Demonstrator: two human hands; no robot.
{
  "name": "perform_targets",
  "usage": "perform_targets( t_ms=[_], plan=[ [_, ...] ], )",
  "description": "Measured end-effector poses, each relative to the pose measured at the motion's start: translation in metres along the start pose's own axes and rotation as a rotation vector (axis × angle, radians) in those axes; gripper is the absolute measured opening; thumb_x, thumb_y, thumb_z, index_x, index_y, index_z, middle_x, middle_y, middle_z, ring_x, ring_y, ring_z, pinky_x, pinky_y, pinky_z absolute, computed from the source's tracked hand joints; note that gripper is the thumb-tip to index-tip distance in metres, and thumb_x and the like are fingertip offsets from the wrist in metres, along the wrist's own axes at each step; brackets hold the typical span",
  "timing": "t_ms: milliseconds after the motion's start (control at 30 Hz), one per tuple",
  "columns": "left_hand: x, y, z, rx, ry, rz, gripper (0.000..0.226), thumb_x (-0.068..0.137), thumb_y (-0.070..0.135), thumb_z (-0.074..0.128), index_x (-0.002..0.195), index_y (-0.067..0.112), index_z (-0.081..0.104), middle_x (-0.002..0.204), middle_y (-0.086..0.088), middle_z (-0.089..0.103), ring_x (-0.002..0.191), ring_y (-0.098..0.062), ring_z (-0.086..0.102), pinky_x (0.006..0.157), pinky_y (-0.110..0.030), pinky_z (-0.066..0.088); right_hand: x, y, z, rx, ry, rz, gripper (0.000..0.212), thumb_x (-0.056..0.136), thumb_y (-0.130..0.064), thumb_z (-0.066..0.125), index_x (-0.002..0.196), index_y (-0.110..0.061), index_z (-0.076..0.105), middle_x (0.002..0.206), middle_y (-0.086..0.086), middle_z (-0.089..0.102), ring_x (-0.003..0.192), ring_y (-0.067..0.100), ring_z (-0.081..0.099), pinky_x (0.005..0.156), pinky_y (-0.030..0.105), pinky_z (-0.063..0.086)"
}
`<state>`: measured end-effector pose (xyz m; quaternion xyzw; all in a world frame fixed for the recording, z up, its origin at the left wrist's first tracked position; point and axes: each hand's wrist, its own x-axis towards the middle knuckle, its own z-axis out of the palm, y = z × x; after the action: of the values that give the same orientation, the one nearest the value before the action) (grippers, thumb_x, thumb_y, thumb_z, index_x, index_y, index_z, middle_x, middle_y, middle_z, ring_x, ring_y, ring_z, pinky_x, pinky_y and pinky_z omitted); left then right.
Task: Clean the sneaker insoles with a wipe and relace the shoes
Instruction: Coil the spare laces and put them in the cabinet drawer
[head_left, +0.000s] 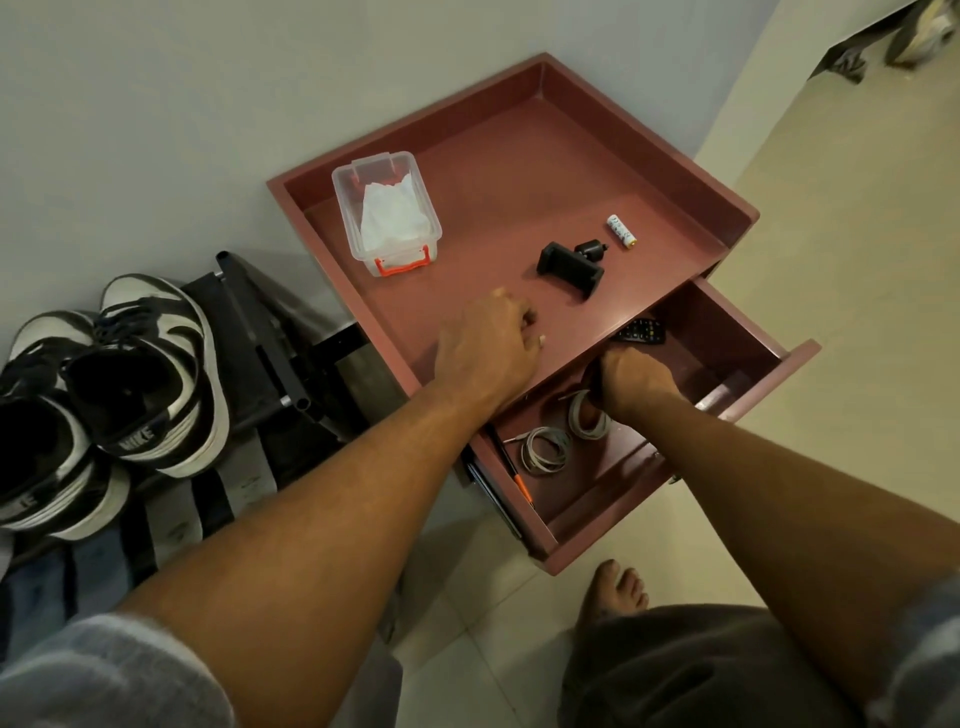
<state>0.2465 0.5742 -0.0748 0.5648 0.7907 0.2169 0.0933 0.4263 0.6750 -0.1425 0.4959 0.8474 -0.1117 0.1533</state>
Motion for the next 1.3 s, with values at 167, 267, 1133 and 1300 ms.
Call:
perform_targets(
  t_ms=[167,267,1133,1300],
  plan=[
    [-0.001,-0.003,0.001,-0.021,0.013,0.018,0.033,0.097,0.041,0.074,0.125,0.026,0.074,0.118,0.009,0.068,0.102,-0.01,0.066,0.08,-0.032,0.057,0.003,-0.008,0.0,-0.05,0.012,0.021,0.023,0.09,-0.026,0.069,0.11,-0.018,0.076,0.106,0.011,0.075,0.1,0.034,0.072,0.078,0.039,0.058],
    [-0.001,-0.004,0.003,-0.028,0.014,0.024,0.033,0.097,0.042,0.073,0.126,0.026,0.074,0.117,0.009,0.068,0.102,-0.01,0.066,0.082,-0.034,0.059,0.005,-0.012,0.0,-0.109,0.022,0.006,0.021,0.092,-0.024,0.068,0.109,-0.014,0.076,0.106,0.01,0.076,0.101,0.032,0.073,0.079,0.037,0.055],
    [0.0,-0.007,0.006,-0.026,0.003,0.02,0.032,0.097,0.04,0.073,0.127,0.027,0.074,0.119,0.009,0.068,0.105,-0.011,0.066,0.086,-0.039,0.061,0.007,-0.019,0.003,-0.013,-0.044,-0.006,0.031,0.088,-0.027,0.076,0.115,-0.012,0.073,0.114,0.011,0.074,0.106,0.031,0.071,0.087,0.038,0.055],
    [0.0,-0.007,0.005,-0.034,-0.01,0.008,0.03,0.098,0.038,0.073,0.126,0.027,0.074,0.12,0.01,0.068,0.106,-0.01,0.066,0.087,-0.04,0.06,0.006,-0.003,-0.004,0.01,-0.052,0.004,0.035,0.091,-0.03,0.073,0.123,-0.016,0.069,0.122,0.01,0.072,0.113,0.033,0.069,0.091,0.041,0.058]
  ],
)
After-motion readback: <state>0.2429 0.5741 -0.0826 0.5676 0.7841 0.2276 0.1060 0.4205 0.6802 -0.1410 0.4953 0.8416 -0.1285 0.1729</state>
